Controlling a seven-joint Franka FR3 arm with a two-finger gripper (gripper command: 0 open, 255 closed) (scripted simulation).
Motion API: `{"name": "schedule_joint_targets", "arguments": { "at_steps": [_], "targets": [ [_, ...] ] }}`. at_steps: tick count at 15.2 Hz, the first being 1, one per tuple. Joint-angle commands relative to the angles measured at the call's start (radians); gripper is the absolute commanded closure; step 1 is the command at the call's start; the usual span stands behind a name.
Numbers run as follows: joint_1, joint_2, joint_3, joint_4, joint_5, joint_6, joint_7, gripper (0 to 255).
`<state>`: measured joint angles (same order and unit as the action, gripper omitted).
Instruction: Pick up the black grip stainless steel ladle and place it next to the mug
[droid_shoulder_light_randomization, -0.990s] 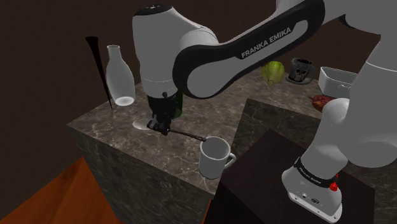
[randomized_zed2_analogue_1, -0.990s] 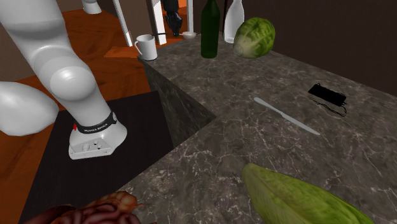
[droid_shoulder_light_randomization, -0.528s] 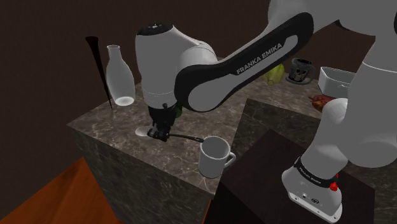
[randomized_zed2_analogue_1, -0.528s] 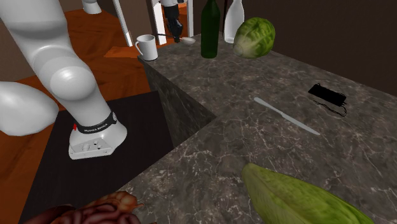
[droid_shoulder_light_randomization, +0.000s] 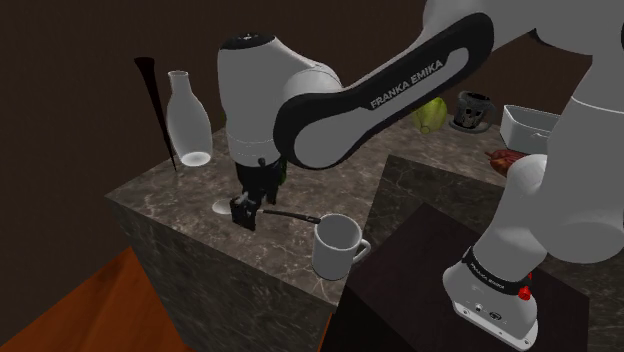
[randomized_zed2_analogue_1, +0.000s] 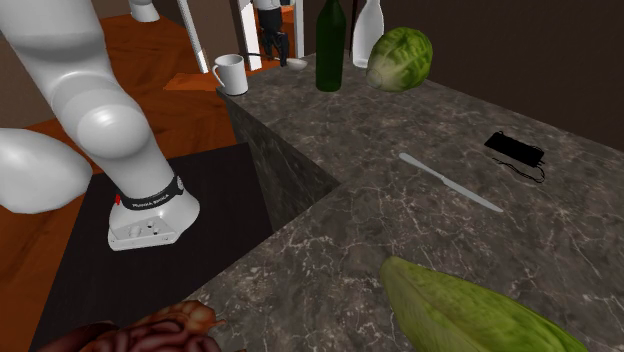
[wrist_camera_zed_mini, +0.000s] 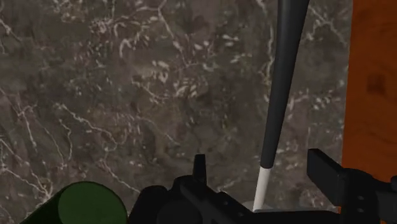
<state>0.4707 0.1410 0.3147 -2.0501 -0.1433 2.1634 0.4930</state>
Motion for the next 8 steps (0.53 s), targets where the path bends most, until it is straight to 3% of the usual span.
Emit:
{"name": "schedule_joint_targets", "arguments": {
  "at_steps": [1,4,8],
  "targets": [
    [-0.022,-0.045,0.005,0.003,0.108,-0.059,-0.05,0],
    [-0.055,-0.107,-0.005,0.027,0.261,-0.174,-0.114,0],
    [-0.055,-0.103,-0.006,0.002,0.277,-0.15,-0.119,0]
  ]
}}
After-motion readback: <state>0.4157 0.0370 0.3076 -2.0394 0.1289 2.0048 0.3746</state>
